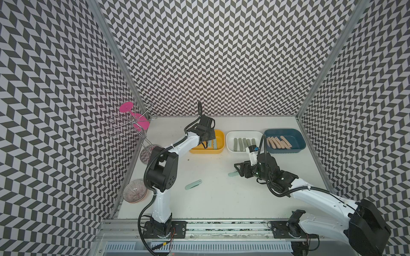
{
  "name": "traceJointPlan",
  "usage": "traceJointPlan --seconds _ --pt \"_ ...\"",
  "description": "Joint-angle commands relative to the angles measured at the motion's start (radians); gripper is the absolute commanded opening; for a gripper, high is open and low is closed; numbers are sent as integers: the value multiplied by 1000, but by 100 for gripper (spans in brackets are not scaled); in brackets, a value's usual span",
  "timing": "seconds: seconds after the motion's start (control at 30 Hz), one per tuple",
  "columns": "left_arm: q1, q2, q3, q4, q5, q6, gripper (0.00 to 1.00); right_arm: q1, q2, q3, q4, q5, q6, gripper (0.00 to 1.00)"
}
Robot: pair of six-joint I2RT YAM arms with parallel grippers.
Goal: Place the fruit knives into the storage box by color
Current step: Place the fruit knife in the storage box.
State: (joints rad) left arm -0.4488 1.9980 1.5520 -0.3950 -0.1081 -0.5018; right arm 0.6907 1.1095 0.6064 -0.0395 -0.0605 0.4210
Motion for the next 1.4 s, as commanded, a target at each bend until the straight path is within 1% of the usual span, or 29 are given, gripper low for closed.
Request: traceJointPlan --seconds 0.0,0.13,0.3,0.73,1.0,1.2,1.37 --pt "9 48 66 16 -13 19 19 -3 -57 -12 17 27 -47 77" --pt "11 120 115 10 -18 22 19 -3 -84 -17 9 41 -66 79" --pt "15 177 144 3 -33 16 19 -3 -91 -16 -6 55 -73 79" --pt "32 238 141 2 -41 18 21 -3 -77 -17 -12 38 -58 79" --pt "33 248 140 -1 -38 20 25 -3 -75 -7 -17 34 -53 79" --pt "34 249 140 -6 -35 20 30 -3 -74 -5 -17 47 -48 79" --pt "36 248 140 -11 -28 23 41 -5 -84 -3 -17 47 -44 79"
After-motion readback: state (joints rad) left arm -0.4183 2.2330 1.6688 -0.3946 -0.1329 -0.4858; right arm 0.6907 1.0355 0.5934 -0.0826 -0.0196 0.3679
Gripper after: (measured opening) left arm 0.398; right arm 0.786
